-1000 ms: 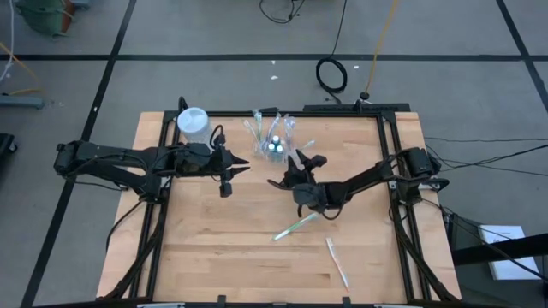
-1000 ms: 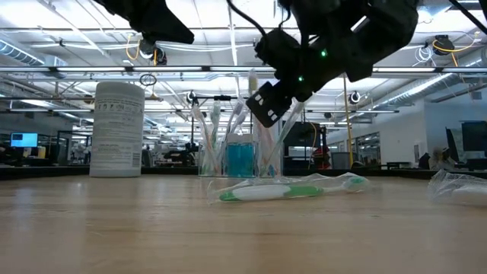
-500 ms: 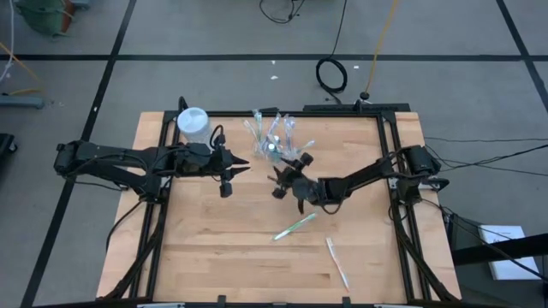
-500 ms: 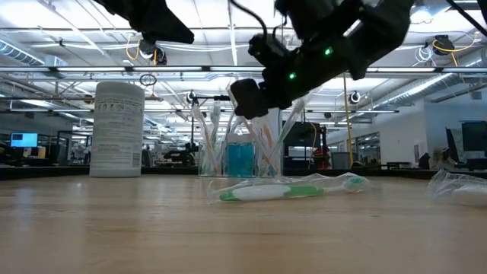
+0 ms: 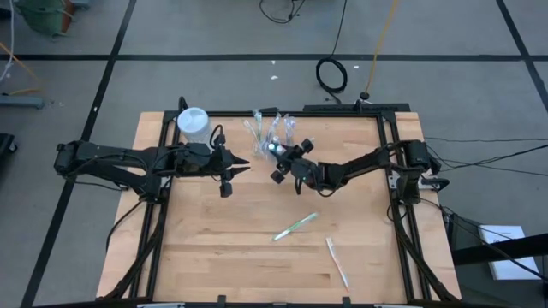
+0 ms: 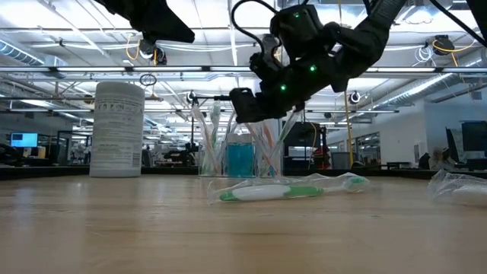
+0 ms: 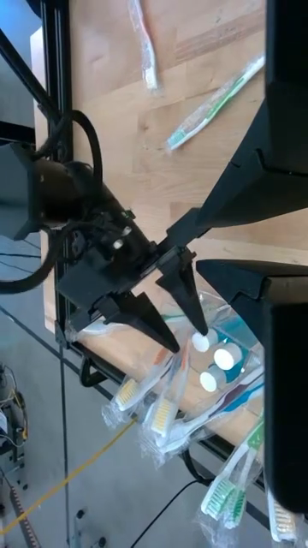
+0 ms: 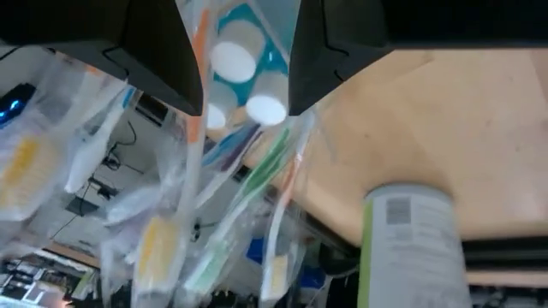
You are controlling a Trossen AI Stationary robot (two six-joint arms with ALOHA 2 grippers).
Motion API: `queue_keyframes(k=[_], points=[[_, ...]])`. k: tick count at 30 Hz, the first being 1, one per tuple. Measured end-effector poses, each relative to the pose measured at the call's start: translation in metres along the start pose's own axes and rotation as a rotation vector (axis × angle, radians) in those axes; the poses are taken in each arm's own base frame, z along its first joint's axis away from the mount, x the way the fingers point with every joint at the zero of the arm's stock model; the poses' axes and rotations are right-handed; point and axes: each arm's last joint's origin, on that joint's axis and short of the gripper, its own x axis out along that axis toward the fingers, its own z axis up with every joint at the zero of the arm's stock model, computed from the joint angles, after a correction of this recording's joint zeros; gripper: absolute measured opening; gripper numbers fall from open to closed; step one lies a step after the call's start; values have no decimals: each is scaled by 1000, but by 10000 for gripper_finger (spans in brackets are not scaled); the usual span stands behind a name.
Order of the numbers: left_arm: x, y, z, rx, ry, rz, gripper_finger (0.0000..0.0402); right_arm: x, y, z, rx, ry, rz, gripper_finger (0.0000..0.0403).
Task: Pick & Place toothbrushing station
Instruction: Put the orange toothbrush into the transparent organizer
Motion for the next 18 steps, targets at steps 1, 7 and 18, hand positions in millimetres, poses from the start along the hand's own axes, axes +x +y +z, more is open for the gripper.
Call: queue_keyframes(k=[1, 7, 18], points=[[0, 0, 0, 0, 0, 0, 76, 0, 0, 1, 6, -12, -7, 164], [0, 0, 0, 0, -2, 0, 77, 1, -5, 17, 69, -133, -53, 164], [0, 0, 1, -2, -10, 1, 77, 26, -29, -1, 125, 24, 7, 146]])
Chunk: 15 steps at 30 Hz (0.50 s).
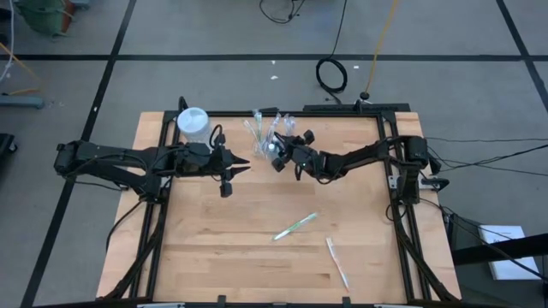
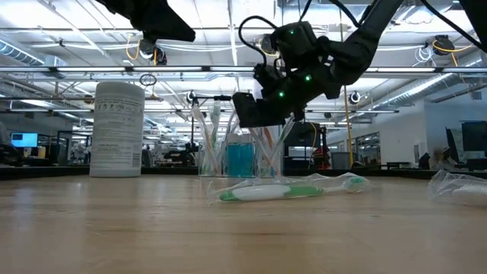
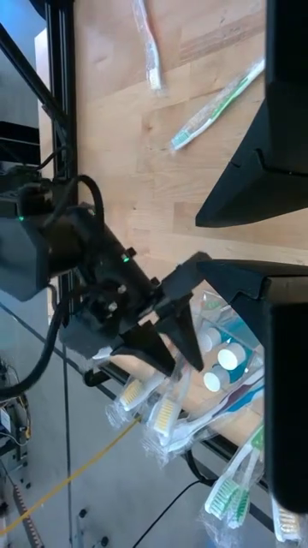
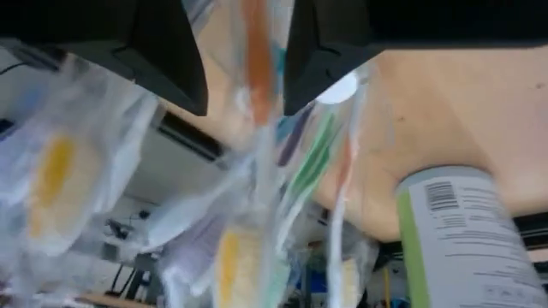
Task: Pick & Place toothbrushing station
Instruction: Put the orange toothbrush into the transparent organizer
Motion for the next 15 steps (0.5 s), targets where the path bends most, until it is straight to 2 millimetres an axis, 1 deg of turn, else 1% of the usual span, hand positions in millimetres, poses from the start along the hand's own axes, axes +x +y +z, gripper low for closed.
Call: queue_keyframes(k=[3, 6, 8, 10, 12, 15], points=[[0, 0, 0, 0, 0, 0, 76, -2, 3, 1, -60, -17, 10, 109], [0, 0, 0, 0, 1, 0, 76, -8, 11, 1, -146, -26, 34, 57], [0, 0, 0, 1, 2, 0, 77, -11, 15, 1, -173, -29, 38, 25], [0, 0, 0, 1, 2, 0, 76, -15, 19, 1, -193, -36, 5, 21], [0, 0, 0, 1, 3, 0, 77, -23, 23, 2, -202, -45, -68, 25], [0, 0, 0, 1, 4, 0, 77, -32, 29, 2, -161, -62, -147, 36]])
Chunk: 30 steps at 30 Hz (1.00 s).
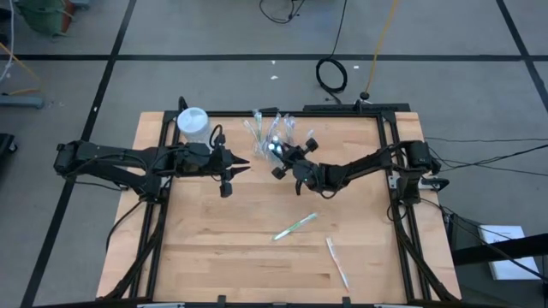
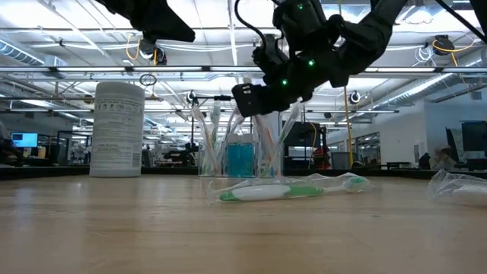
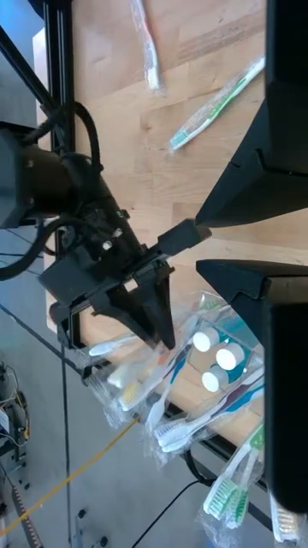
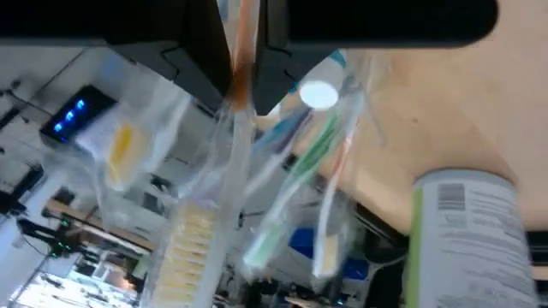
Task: Pick & Place toothbrushing station
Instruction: Put the orange toothbrush into the transparent organizer, then put the green toothbrush into the transparent organizer
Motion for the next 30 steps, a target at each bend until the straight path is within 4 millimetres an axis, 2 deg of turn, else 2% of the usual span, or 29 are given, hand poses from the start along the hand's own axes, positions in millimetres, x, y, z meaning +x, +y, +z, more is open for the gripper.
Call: queue_keyframes(k=[9, 17, 24, 30], points=[[0, 0, 0, 0, 1, -1, 76, -10, -4, -29, 66, 53, -6, 16], [0, 0, 0, 0, 2, 0, 76, -8, -10, -38, 2, 83, -10, 59], [0, 0, 0, -2, 1, 0, 76, -19, -7, -27, -15, 62, 39, 90], [0, 0, 0, -5, 1, 0, 76, -29, -19, -17, -25, 114, 36, 140]])
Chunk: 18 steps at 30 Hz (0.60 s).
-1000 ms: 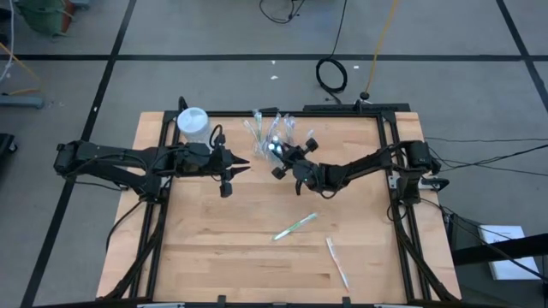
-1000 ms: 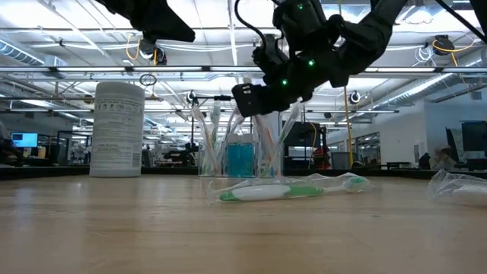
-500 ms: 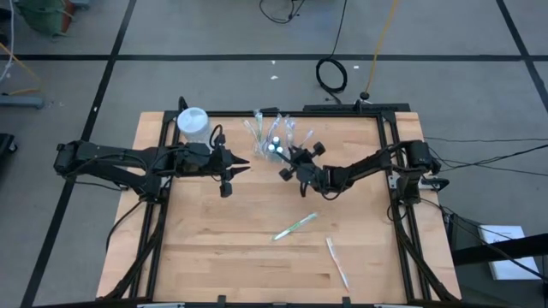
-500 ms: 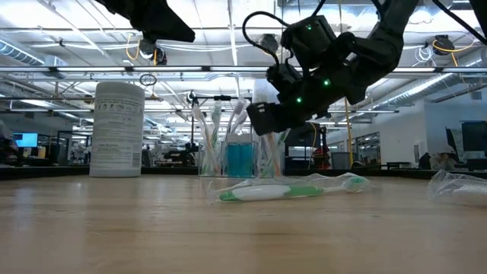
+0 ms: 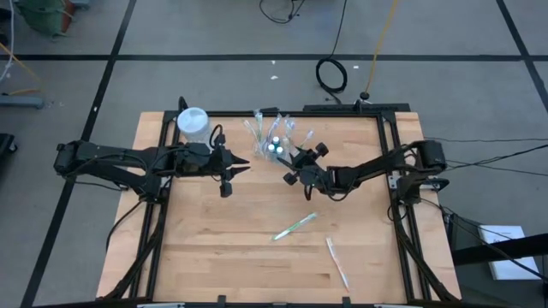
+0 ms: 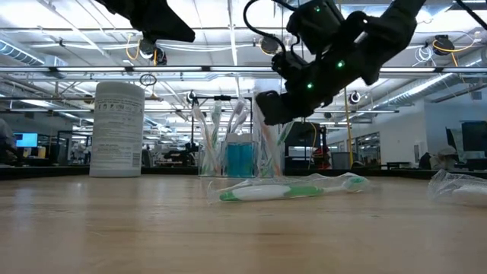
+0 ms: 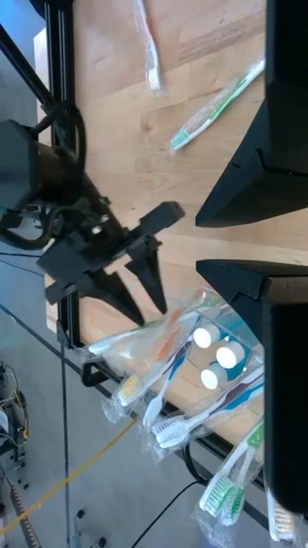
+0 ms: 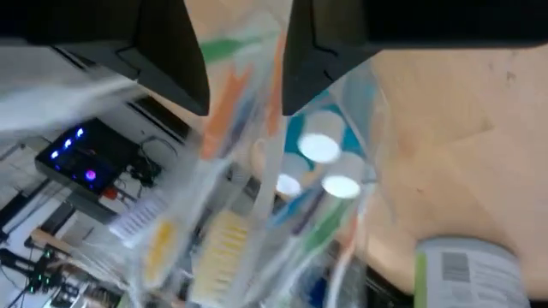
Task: Pick & Place toothbrushing station
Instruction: Put the green toothbrush into the transparent organizer
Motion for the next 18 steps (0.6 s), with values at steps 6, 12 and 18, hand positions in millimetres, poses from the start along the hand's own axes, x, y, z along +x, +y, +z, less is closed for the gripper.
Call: queue_keyframes(k=[6, 12, 18], points=[[0, 0, 0, -31, 0, -1, 76, -25, -21, 12, -78, 82, 6, 177], [15, -7, -7, -139, 58, -108, 77, -66, -39, 33, -23, 83, 113, 187], [59, -38, -23, -188, 123, -230, 76, -98, -50, 42, 10, 125, 351, 179]])
